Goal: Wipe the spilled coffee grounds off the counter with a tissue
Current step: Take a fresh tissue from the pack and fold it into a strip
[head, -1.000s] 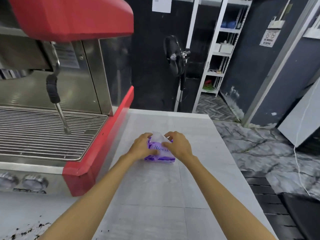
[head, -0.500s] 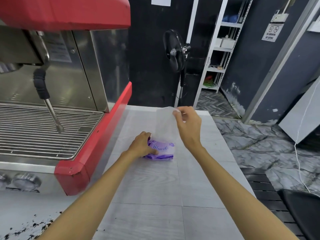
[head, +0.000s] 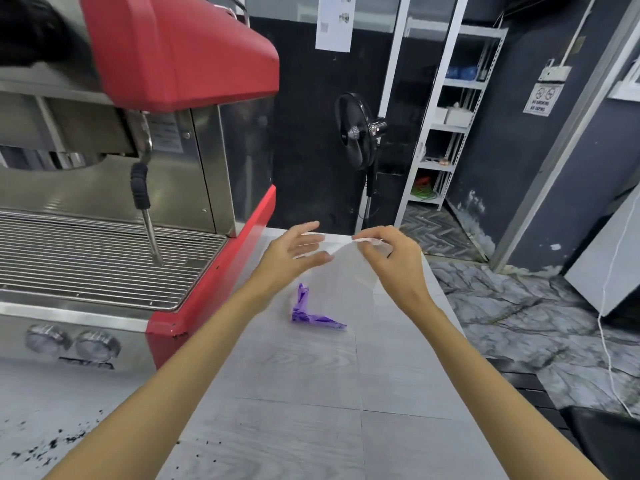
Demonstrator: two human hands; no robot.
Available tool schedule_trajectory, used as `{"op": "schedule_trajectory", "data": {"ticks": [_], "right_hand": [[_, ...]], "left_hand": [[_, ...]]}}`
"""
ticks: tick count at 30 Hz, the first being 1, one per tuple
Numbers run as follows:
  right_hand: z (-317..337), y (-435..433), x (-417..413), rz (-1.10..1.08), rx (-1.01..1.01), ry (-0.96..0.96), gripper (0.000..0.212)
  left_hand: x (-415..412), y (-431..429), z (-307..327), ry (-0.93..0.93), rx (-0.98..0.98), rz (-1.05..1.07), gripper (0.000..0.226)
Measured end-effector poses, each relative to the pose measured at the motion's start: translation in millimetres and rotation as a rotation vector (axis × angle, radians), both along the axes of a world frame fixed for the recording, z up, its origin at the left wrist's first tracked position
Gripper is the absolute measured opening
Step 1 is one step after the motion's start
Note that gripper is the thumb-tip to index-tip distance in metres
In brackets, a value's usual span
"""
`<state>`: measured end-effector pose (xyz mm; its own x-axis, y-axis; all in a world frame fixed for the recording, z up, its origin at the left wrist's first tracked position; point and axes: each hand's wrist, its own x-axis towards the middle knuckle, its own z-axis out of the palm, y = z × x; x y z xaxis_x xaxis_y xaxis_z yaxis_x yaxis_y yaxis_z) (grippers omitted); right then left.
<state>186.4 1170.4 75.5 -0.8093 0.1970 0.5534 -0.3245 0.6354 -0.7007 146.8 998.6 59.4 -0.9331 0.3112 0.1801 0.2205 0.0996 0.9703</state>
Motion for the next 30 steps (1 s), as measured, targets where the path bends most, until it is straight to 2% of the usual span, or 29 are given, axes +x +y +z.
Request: {"op": "schedule_trajectory", "data": {"ticks": [3, 8, 11, 14, 18, 20, 22, 25, 27, 30], "right_hand": [[13, -11, 15, 0.097, 0.0, -0.064, 0.013], [23, -34, 36, 0.298, -0.07, -0.154, 0.011], [26, -57, 46, 0.416, -0.175, -0.197, 0.009], [31, -89, 55, 0.562, -0.334, -0.263, 0.02], [35, -141, 63, 0.705, -0.423, -0.36, 0.034], [35, -171, 66, 0.773, -0.383, -0.403, 0.037], [35, -204, 69, 0.824, -0.349, -0.461, 0.03], [33, -255, 72, 0.838, -0.303, -0.517, 0.025], [32, -292, 76, 0.802, -0.228, -0.463, 0.02], [27, -351, 80, 0.746, -0.131, -0.355, 0.018]], "left_hand": [[15, -7, 14, 0.086, -0.026, 0.068, 0.024], [42, -39, 20, 0.106, 0.05, 0.123, 0.007], [58, -72, 24, 0.049, 0.112, 0.07, 0.016], [74, -108, 28, -0.063, 0.244, -0.013, 0.022], [94, -165, 27, -0.133, 0.291, 0.006, 0.028], [103, -197, 24, -0.135, 0.307, 0.069, 0.03], [111, -231, 23, -0.158, 0.315, 0.105, 0.027], [125, -285, 26, -0.18, 0.291, 0.013, 0.019], [131, -323, 25, -0.163, 0.247, 0.009, 0.016], [138, -381, 20, -0.101, 0.174, 0.134, 0.011]]}}
